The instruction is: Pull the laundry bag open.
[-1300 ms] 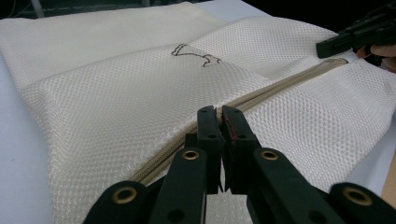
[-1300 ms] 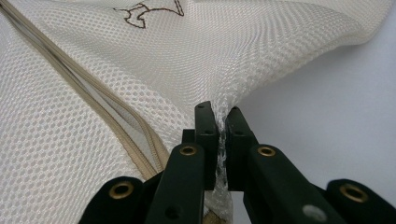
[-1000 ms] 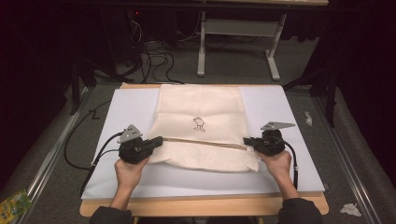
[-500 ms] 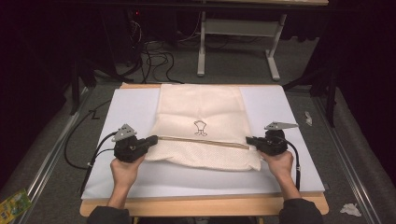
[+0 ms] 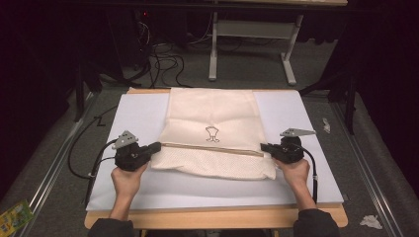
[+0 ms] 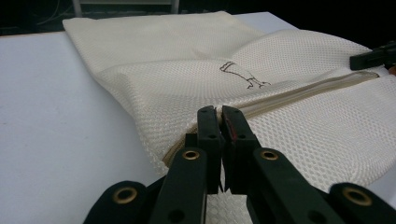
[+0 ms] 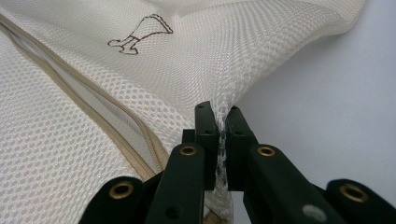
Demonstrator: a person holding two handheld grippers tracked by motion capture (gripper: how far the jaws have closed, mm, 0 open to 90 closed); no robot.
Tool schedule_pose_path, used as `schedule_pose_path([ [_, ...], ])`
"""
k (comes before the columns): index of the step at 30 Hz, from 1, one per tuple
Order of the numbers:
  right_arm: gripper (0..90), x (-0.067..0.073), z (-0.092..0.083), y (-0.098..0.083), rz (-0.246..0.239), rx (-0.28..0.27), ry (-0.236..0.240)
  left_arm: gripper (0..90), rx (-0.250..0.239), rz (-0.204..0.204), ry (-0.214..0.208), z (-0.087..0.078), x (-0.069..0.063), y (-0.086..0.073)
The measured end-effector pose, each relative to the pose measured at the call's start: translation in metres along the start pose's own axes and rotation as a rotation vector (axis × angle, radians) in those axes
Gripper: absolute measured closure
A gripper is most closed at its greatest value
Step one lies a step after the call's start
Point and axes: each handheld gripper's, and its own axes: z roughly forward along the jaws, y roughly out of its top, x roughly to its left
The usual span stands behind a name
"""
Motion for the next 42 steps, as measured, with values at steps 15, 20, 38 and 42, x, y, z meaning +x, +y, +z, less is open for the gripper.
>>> schedule_pose_path([
  [15,88.3,-0.001,-0.003,0.0,-0.041,0.029,-0.049,87.5,-0.01,-0.024,0.027,-0.011,0.008,-0.002],
  [20,88.3,-0.007,-0.011,-0.004,-0.034,0.009,-0.079,87.5,-0.002,-0.003,0.019,0.0,0.002,-0.003],
  [38,87.7,-0.016,-0.01,-0.009,0.02,0.017,-0.073,87.1,0.01,0.01,-0.019,0.01,0.0,-0.01],
  [42,87.6,-0.018,-0.01,-0.012,0.027,0.008,-0.068,87.2,0.018,0.012,-0.015,0.01,-0.001,-0.012],
])
